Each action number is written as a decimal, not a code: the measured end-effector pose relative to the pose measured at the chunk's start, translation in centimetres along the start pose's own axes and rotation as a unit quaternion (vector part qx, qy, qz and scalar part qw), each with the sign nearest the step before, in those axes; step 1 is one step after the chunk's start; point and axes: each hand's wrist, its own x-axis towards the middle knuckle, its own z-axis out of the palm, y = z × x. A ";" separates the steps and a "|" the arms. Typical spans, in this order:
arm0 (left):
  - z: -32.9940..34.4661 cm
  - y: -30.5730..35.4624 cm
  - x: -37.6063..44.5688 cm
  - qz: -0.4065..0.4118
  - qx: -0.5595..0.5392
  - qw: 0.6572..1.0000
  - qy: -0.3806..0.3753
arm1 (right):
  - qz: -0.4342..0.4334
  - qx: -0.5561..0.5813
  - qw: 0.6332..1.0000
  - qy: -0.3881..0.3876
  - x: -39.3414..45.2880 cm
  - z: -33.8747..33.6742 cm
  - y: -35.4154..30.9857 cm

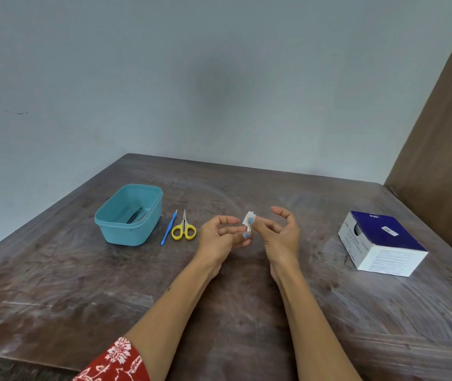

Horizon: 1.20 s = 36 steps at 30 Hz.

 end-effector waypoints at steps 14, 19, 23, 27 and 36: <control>-0.3 -0.1 0.3 0.035 0.032 0.999 0.013 | -0.015 -0.072 0.997 -0.038 -0.3 0.2 0.5; -0.2 0.1 0.5 0.048 0.081 0.996 -0.004 | -0.052 -0.133 0.989 -0.037 -0.4 0.0 0.5; -0.2 0.0 0.3 0.043 0.057 0.997 -0.031 | -0.064 -0.159 0.984 -0.045 -0.4 -0.1 0.5; -0.2 0.0 0.4 0.036 0.049 0.998 -0.022 | -0.051 -0.138 0.988 -0.039 -0.2 -0.2 0.6; -0.6 0.6 0.7 0.010 -0.014 1.000 0.010 | -0.041 -0.089 0.993 -0.060 -0.2 -0.1 0.4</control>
